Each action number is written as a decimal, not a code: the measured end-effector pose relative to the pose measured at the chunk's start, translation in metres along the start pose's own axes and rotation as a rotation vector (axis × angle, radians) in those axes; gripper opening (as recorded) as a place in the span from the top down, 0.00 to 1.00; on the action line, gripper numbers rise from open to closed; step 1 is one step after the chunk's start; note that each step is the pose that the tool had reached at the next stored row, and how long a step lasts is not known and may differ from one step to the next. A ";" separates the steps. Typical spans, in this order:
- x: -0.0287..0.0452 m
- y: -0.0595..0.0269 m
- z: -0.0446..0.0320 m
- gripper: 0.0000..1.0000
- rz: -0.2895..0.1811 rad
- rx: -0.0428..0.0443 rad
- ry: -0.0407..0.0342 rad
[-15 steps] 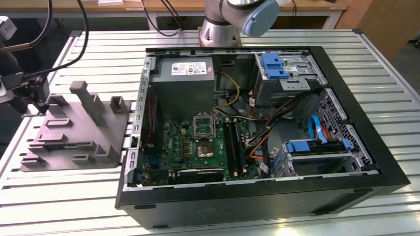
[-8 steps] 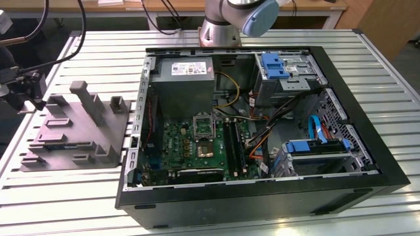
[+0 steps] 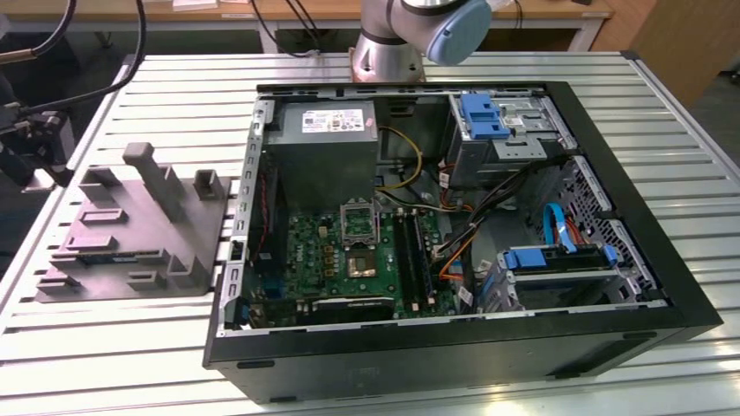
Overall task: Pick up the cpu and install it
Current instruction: 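Pick up the cpu and move it towards the insertion slot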
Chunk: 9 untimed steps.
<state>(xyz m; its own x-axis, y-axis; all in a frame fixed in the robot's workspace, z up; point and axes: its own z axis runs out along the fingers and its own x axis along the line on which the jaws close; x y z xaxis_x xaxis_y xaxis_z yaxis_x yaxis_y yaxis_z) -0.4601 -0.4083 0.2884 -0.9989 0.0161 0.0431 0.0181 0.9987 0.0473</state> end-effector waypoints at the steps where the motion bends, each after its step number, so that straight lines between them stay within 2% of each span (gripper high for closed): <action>1: 0.0001 0.0001 -0.0018 0.53 0.000 0.0000 0.0000; 9: 0.0007 0.0007 -0.0155 0.53 0.000 0.0000 0.0000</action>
<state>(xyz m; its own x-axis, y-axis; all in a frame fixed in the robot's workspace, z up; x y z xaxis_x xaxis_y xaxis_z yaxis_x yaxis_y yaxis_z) -0.4602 -0.4083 0.3040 -0.9989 0.0161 0.0431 0.0181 0.9987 0.0473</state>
